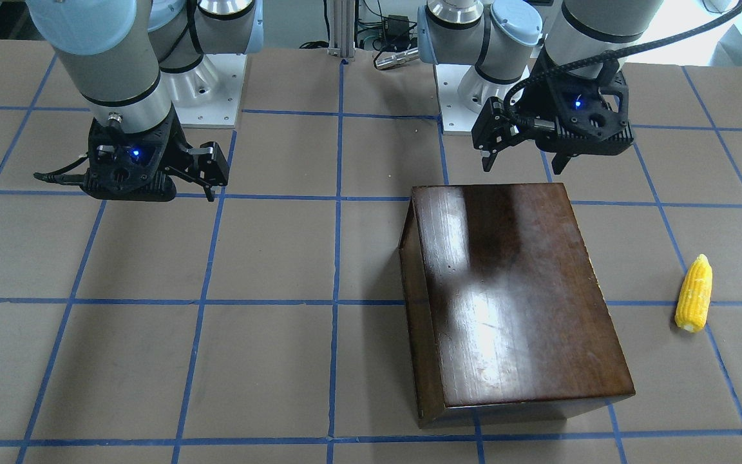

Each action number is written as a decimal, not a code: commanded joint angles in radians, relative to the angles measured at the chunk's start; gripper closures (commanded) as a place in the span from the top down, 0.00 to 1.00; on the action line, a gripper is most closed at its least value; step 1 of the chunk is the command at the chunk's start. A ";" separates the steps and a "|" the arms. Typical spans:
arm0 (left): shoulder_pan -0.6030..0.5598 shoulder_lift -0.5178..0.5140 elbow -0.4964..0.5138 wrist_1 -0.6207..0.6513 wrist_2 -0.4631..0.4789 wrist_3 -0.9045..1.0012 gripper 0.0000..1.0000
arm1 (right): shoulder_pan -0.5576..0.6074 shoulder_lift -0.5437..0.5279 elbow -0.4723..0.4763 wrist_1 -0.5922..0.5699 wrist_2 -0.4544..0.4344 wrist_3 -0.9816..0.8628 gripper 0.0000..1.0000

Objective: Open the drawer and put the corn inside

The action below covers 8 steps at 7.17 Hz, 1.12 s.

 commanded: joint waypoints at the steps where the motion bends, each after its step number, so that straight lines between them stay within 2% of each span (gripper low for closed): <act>1: 0.000 0.009 -0.002 0.003 0.000 0.000 1.00 | 0.000 0.000 0.000 0.000 0.000 0.000 1.00; 8: 0.002 0.003 -0.004 0.023 0.003 -0.003 1.00 | 0.000 0.000 0.000 0.000 0.000 0.000 1.00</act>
